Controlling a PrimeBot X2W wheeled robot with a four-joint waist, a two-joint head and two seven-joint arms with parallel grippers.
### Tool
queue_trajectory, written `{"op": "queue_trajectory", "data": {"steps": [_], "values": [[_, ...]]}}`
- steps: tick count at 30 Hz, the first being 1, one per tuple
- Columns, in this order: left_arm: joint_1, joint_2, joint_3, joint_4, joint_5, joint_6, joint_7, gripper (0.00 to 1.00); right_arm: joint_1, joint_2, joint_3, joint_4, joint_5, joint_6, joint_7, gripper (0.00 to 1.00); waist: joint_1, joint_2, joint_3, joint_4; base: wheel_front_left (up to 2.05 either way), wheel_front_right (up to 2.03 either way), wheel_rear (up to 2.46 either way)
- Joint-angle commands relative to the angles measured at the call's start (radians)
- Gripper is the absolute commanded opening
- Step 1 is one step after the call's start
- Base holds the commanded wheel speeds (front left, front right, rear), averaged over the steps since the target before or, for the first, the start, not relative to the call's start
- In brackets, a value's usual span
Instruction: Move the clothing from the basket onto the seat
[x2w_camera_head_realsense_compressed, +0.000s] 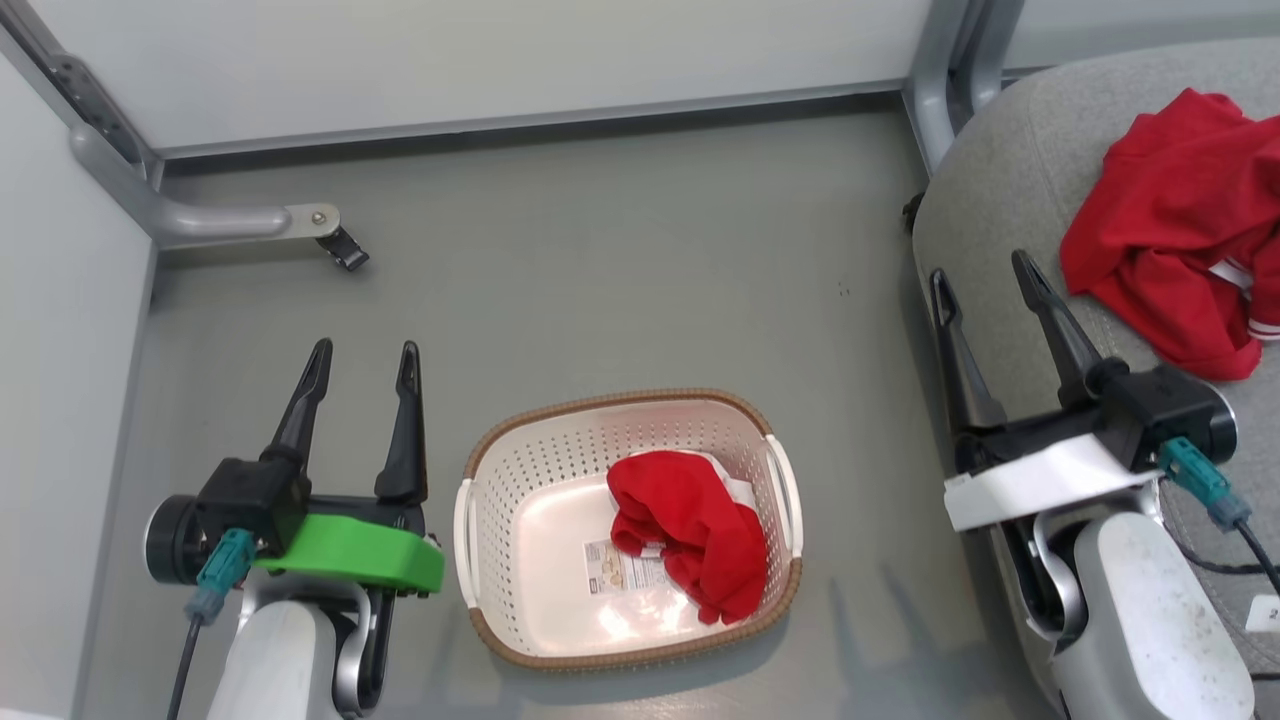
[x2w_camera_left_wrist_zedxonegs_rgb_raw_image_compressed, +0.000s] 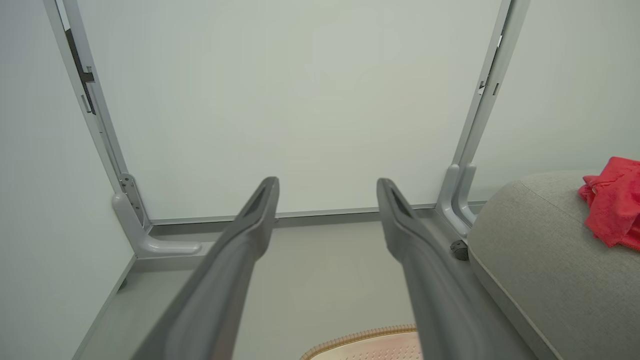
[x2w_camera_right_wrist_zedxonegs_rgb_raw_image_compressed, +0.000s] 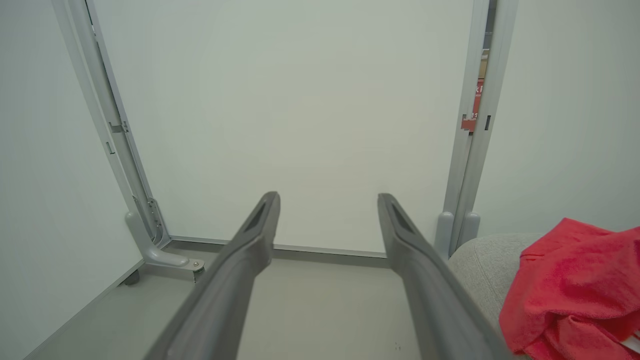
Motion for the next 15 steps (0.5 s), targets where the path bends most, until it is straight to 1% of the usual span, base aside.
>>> {"op": "queue_trajectory", "data": {"steps": [1, 6, 15], "values": [[0.025, -0.006, 0.011, -0.005, 0.014, -0.005, -0.001, 1.0, 0.029, -0.001, -0.002, -0.01, -0.001, -0.001, -0.002, 1.0, 0.0001, 0.0, -0.026, 0.011, 0.0, 0.0, 0.0], [0.062, -0.012, 0.036, -0.009, 0.021, -0.009, -0.001, 1.0, 0.092, 0.003, -0.017, -0.025, -0.003, -0.001, -0.002, 1.0, 0.0001, 0.0, -0.053, 0.013, 0.0, 0.0, 0.0], [0.105, -0.019, 0.042, -0.003, 0.031, -0.017, -0.001, 1.0, 0.193, 0.007, -0.051, -0.049, -0.005, -0.001, -0.002, 1.0, 0.0001, 0.0, -0.092, 0.02, 0.0, 0.0, 0.0]]}}
